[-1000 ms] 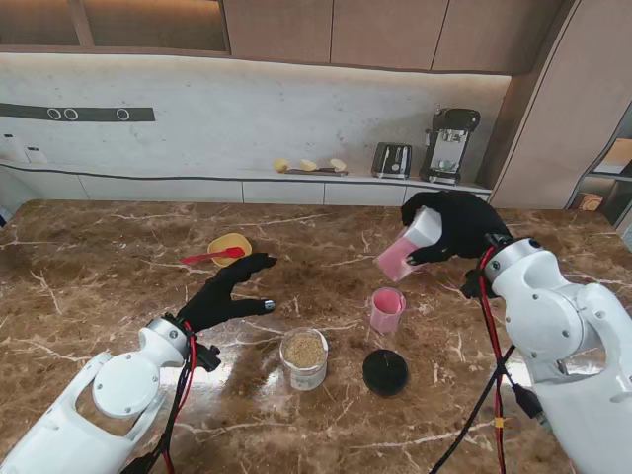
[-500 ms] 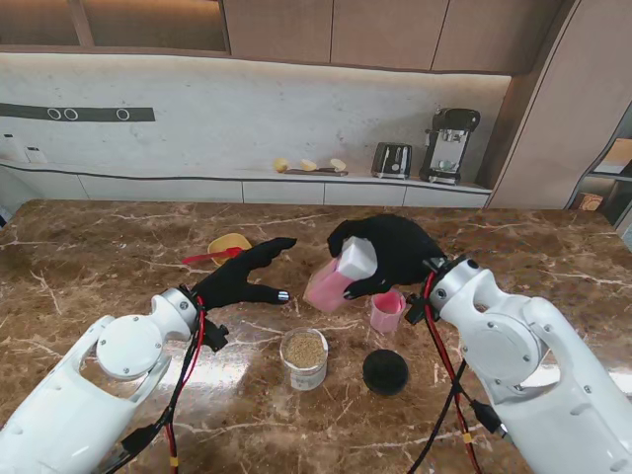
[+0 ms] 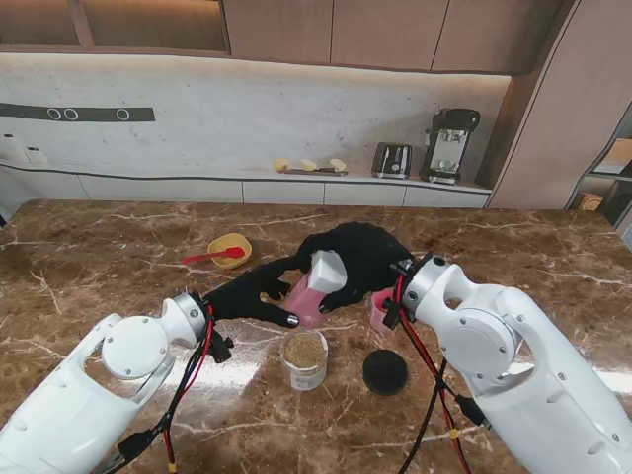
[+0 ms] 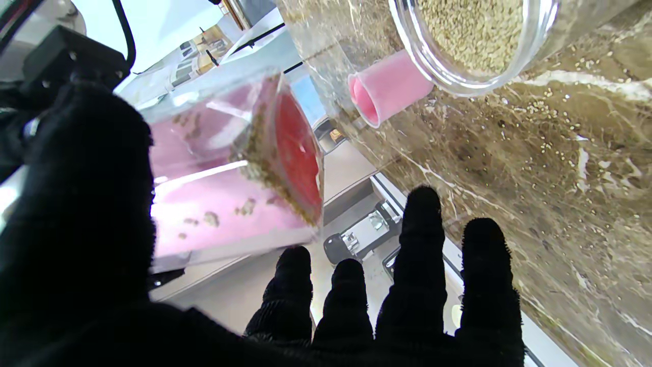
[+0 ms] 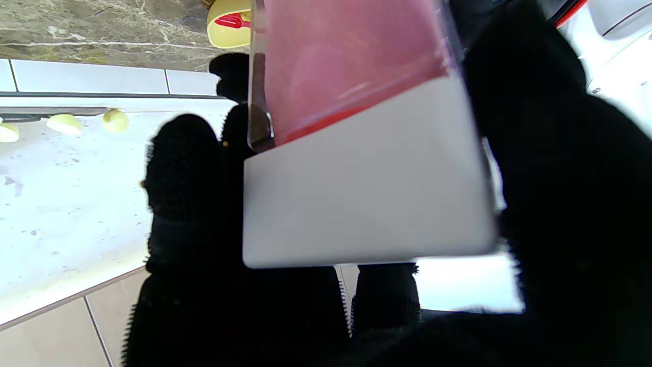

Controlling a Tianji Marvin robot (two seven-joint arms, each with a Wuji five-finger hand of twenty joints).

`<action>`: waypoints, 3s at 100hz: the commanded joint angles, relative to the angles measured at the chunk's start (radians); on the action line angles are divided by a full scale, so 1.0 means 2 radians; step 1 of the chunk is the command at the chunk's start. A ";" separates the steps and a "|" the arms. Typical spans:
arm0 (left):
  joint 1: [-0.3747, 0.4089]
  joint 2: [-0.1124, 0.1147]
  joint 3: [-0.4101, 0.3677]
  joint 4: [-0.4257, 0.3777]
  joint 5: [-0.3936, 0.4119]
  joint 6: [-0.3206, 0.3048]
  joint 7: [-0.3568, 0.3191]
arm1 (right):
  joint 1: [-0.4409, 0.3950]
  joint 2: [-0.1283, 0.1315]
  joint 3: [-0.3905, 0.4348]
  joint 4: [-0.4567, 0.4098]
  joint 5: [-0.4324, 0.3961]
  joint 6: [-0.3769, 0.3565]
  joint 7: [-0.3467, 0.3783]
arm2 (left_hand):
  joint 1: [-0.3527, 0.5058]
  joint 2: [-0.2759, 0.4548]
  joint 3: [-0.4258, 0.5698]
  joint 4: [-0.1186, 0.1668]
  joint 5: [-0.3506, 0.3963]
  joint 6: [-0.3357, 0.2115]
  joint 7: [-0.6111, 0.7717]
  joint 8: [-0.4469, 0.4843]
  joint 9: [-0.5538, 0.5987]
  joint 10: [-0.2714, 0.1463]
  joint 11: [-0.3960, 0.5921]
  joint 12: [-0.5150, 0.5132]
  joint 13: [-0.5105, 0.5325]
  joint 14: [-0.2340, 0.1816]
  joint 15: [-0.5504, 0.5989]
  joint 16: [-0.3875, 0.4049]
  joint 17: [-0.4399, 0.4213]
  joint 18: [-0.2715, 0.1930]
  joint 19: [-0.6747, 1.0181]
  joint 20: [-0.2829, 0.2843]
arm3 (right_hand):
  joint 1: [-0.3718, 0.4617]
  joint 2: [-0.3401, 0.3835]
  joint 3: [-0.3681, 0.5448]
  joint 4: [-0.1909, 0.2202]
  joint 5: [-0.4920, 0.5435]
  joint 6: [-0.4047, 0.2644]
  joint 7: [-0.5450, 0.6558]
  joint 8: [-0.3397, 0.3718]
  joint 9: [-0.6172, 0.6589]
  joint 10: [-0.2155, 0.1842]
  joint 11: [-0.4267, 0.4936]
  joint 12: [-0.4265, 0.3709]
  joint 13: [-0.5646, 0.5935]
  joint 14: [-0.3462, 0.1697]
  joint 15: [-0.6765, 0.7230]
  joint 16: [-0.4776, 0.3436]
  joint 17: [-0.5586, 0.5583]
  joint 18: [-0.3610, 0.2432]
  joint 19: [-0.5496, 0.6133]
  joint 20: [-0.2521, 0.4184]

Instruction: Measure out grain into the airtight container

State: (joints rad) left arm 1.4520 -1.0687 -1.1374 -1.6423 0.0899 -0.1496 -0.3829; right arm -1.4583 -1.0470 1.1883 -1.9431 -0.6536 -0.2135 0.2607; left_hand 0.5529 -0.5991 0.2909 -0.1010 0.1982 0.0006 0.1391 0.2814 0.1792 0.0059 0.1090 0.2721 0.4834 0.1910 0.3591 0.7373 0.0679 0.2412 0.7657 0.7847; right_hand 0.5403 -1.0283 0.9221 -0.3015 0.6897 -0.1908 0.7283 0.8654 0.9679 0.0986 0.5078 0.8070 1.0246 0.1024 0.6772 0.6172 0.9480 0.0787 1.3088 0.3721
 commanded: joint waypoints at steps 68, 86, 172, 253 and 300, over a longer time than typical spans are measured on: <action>0.011 -0.024 0.031 0.021 -0.043 0.004 0.075 | 0.041 -0.007 -0.054 0.033 -0.035 0.000 -0.022 | 0.042 -0.021 0.181 -0.002 0.128 -0.004 0.203 0.088 0.187 0.020 0.117 0.058 0.196 -0.007 0.145 0.059 0.157 0.013 0.238 0.024 | 0.104 0.066 0.096 0.019 0.020 -0.007 0.050 0.005 0.053 -0.096 0.042 0.037 0.052 -0.048 0.052 0.035 0.007 -0.035 0.008 0.014; 0.021 -0.033 0.031 0.023 -0.073 0.017 0.095 | 0.043 -0.007 -0.063 0.039 -0.045 -0.003 -0.030 | 0.071 -0.010 0.235 -0.002 0.192 -0.062 0.264 0.115 0.253 0.009 0.148 0.083 0.216 0.000 0.147 0.060 0.180 0.023 0.268 0.022 | 0.099 0.069 0.095 0.017 0.017 -0.008 0.049 0.003 0.052 -0.095 0.041 0.036 0.050 -0.048 0.050 0.035 0.007 -0.036 0.007 0.016; 0.027 -0.054 0.046 0.063 -0.111 -0.072 0.161 | 0.049 -0.005 -0.060 0.025 -0.082 0.003 -0.024 | 0.210 -0.025 0.210 -0.009 0.403 -0.079 0.398 -0.044 0.521 0.016 0.041 0.199 0.310 0.000 0.128 0.003 0.265 0.011 0.253 -0.060 | -0.133 0.078 0.087 0.052 -0.046 0.049 -0.192 -0.097 -0.078 -0.094 -0.086 -0.146 -0.113 -0.059 -0.162 -0.072 -0.206 0.022 -0.162 0.028; 0.024 -0.060 0.057 0.076 -0.085 -0.100 0.198 | 0.058 0.010 -0.023 -0.012 -0.014 0.026 0.084 | 0.226 -0.031 0.226 -0.008 0.419 -0.094 0.398 -0.052 0.523 -0.002 0.041 0.195 0.303 -0.002 0.116 0.024 0.256 0.004 0.226 -0.060 | 0.018 0.093 0.112 0.068 0.022 0.050 -0.114 -0.056 -0.020 -0.090 -0.024 -0.089 -0.027 -0.080 0.001 0.034 -0.136 0.000 -0.070 0.087; 0.032 -0.064 0.057 0.071 -0.088 -0.096 0.210 | 0.041 0.014 0.008 -0.015 0.035 -0.004 0.098 | 0.229 -0.028 0.226 -0.009 0.418 -0.091 0.395 -0.048 0.521 -0.001 0.041 0.195 0.301 -0.001 0.110 0.032 0.254 0.003 0.223 -0.054 | -0.118 0.120 0.050 0.066 -0.169 0.072 -0.294 -0.123 -0.334 -0.042 -0.167 -0.215 -0.379 -0.048 -0.223 -0.138 -0.404 -0.008 -0.347 0.083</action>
State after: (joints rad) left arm 1.5075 -1.1900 -1.0272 -1.4945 -0.0878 -0.3412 0.0358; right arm -1.3474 -1.0102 1.1906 -1.9368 -0.5524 -0.2996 0.4673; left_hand 0.7960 -0.8878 0.5286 -0.1567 0.7784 0.0301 0.6342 0.1418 1.0950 0.0997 0.0810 0.6307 1.0628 0.2288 0.5971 0.7837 0.5808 0.2779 1.2242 0.6577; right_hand 0.3946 -0.8326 1.1006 -0.1553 0.4002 -0.1255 0.1409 0.6089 0.3248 -0.0198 0.1714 0.3905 0.2534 -0.0266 0.2222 0.3418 0.1237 0.0623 0.6140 0.5004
